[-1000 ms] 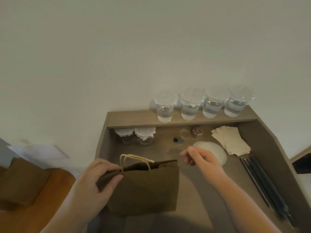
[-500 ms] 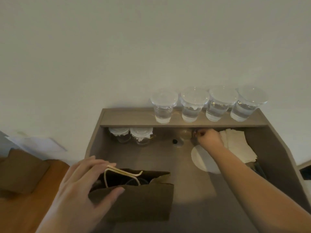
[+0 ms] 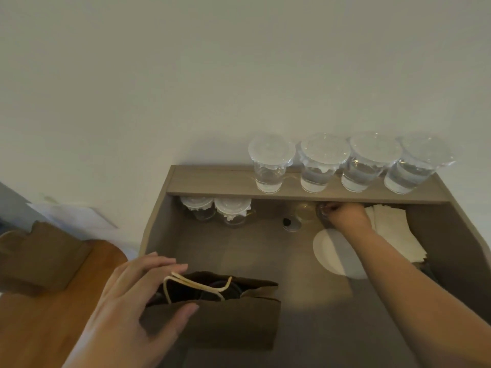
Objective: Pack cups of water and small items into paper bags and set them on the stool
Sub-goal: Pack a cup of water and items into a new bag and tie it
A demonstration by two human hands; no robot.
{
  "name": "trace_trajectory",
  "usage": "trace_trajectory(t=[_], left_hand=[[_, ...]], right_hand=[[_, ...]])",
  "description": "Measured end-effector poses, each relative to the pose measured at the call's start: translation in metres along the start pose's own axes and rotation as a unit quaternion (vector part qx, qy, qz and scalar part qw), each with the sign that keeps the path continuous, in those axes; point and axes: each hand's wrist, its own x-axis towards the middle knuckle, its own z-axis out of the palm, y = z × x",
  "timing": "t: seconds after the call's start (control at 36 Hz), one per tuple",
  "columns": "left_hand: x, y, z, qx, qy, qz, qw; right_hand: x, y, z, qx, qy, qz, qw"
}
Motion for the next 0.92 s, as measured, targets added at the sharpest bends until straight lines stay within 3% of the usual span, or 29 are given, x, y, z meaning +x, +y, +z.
trace_trajectory(t=[0.22, 0.44, 0.72, 0.83, 0.92], left_hand=[[-0.001, 0.0, -0.002, -0.006, -0.007, 0.009, 1.0], [-0.005, -0.005, -0.005, -0.006, -0.019, 0.016, 1.0], [-0.007, -0.012, -0.015, -0.018, -0.052, 0.035, 0.998], [-0.005, -0.002, -0.027, -0.056, 0.0, 0.057, 0.997], [-0.003, 0.015, -0.043, -0.08, 0.051, 0.103, 0.99]], right_hand=[[0.008, 0.013, 0.007, 0.003, 0.032, 0.017, 0.999], [-0.035, 0.015, 0.002, 0.051, 0.103, -0.071, 0.991], [-0.18, -0.009, -0.032, 0.253, 0.086, 0.05, 0.962], [-0.249, -0.062, -0.065, 0.305, 0.022, -0.005, 0.952], [-0.29, -0.108, -0.1, 0.344, -0.007, -0.093, 0.934]])
